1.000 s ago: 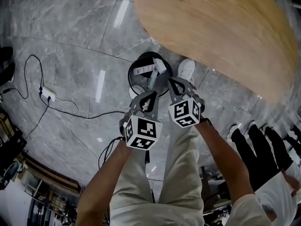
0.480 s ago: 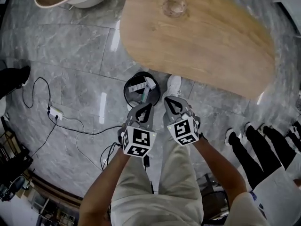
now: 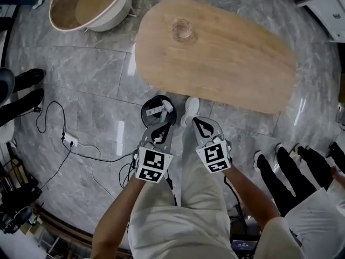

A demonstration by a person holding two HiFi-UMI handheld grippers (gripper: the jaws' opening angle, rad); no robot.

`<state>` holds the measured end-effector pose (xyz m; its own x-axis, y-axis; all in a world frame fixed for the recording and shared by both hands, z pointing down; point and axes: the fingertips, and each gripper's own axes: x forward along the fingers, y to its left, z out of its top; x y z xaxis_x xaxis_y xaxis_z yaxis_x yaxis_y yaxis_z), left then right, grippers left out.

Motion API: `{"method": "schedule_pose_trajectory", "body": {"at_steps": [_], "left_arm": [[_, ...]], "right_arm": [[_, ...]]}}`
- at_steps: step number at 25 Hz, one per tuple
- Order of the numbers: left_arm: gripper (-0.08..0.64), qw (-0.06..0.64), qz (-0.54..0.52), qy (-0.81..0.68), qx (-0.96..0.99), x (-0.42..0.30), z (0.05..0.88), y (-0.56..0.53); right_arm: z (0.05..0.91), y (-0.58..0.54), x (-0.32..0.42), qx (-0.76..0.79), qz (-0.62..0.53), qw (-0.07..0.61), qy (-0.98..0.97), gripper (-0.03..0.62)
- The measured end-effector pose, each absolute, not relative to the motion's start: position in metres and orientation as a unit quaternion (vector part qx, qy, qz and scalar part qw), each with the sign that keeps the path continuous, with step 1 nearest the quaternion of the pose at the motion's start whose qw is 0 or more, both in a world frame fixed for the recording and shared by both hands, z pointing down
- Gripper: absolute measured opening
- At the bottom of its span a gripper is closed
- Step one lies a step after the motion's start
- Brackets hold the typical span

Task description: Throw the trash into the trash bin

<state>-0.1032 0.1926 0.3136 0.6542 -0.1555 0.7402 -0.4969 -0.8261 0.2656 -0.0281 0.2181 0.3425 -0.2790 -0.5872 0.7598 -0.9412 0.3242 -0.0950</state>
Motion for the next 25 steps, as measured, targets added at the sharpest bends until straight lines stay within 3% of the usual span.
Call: {"method": "schedule_pose_trajectory", "body": {"at_steps": [14, 25], "left_arm": [[0.000, 0.194, 0.287, -0.201, 0.916, -0.064, 0.148, 0.176], [0.000, 0.169, 0.191, -0.199, 0.946, -0.032, 0.029, 0.164]], "right_arm": [[0.174, 0.203, 0.020, 0.592, 0.238, 0.238, -0.733, 0.026], [0.045, 0.177, 0.008, 0.597, 0.171, 0.177, -0.764, 0.025]]}}
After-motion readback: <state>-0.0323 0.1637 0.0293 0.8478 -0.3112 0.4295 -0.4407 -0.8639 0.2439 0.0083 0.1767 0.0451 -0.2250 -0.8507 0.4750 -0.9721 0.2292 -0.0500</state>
